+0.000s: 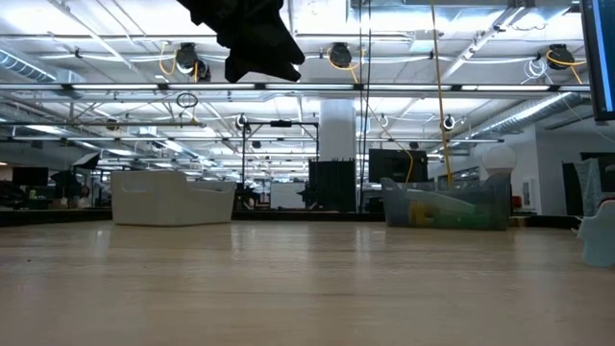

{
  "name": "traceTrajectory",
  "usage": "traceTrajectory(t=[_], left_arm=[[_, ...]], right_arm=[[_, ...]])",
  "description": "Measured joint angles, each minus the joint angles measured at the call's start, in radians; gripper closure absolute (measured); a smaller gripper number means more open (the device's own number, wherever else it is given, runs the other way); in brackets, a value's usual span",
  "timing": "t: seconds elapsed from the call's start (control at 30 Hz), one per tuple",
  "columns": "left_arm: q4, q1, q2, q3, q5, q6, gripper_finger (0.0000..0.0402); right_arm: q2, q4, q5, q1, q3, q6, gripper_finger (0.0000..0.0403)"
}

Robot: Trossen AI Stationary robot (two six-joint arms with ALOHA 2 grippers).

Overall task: Pick and place Stapler, Stapler remover, tape
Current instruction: Put the orange tape into the gray bin

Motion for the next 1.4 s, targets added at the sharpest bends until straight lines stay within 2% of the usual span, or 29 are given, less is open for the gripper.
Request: traceTrajectory(t=[0.6, 0.87, 1.07, 1.4], left_arm=[[-0.001, 0.000, 0.000, 0.000, 0.000, -0.014, 0.0268], [-0.001, 0.000, 0.000, 0.000, 0.000, -0.015, 0.0268], [-0.001, 0.000, 0.000, 0.000, -0.001, -0.018, 0.0268], [-0.001, 0.000, 0.000, 0.000, -0.001, -0.022, 0.0268]], right_arm=[[0.105, -0.003, -0.004, 0.000, 0.000, -0.191, 0.0271], [0.171, -0.001, -0.053, -0.002, 0.005, -0.269, 0.0271], [0.165, 0.005, -0.054, -0.002, 0.003, -0.267, 0.0271], [0.081, -0.009, -0.010, 0.003, -0.003, -0.241, 0.0273]])
